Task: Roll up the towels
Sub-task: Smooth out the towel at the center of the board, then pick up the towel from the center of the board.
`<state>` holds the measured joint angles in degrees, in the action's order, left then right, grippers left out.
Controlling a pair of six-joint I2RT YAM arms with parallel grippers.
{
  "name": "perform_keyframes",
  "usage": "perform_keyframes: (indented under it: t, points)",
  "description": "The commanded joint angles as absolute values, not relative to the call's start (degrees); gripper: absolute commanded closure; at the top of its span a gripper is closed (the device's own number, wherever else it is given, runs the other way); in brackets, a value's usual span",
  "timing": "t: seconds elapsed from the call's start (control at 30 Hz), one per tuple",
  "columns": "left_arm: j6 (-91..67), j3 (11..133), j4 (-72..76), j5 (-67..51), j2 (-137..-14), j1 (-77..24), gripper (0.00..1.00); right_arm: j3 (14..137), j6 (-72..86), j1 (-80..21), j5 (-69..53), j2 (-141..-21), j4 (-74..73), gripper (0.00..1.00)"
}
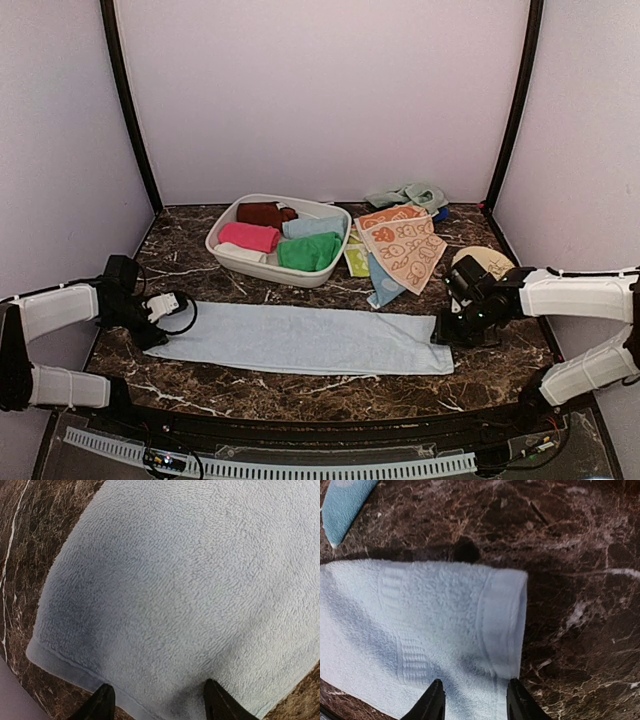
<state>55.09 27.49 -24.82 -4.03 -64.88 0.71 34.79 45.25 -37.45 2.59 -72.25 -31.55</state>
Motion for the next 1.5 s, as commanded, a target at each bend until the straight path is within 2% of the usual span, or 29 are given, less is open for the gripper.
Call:
perform_keyframes:
  t: [0.0,0.13,0.3,0.43,0.53,0.67,0.77,0.83,0.93,1.23,1.47]
  points:
    - [57.2,25.8,-27.1,-0.5,-62.6,0.8,0.37,40.0,41.4,-34.5,4.1,-72.7,-32.8,0.53]
    - [57.0,26.3,-31.9,-3.9,-59.5,0.8,0.35,41.7,39.4,-33.0,4.7,-76.0,-31.6,0.41]
    - [57.3,27.0,-35.0,-5.3,-56.7,0.8,0.33,41.6,37.2,-32.5,5.0,-80.7,-29.7,0.34]
    - [57.0,29.5,-36.4,-5.9,-56.5,0.8,0.33,41.2,36.5,-32.3,4.7,-82.9,-29.0,0.33]
    - [56.7,32.0,-37.3,-6.7,-57.2,0.8,0.33,40.0,37.0,-32.3,3.1,-82.8,-27.2,0.40]
    - [56.4,33.7,-35.3,-6.5,-59.3,0.7,0.33,39.1,37.2,-32.3,-0.1,-82.7,-25.1,0.57]
    - [56.2,33.8,-32.3,-4.5,-61.8,0.7,0.34,39.2,36.8,-32.3,-2.4,-82.6,-24.5,0.63]
    - [56.0,33.8,-30.4,-3.4,-63.2,0.8,0.35,39.6,36.4,-32.3,-3.2,-82.5,-24.8,0.74]
    - [56.2,33.3,-28.4,-2.5,-64.8,0.8,0.36,40.7,36.5,-32.3,-2.3,-81.9,-25.9,1.00]
    - [56.3,31.8,-31.0,-6.2,-65.2,-2.0,0.34,46.9,33.9,-27.5,4.6,-78.4,-37.8,1.00]
    - [53.9,39.3,-43.1,-21.6,-63.1,-3.2,0.28,50.6,31.1,-21.4,14.2,-72.1,-48.0,1.00]
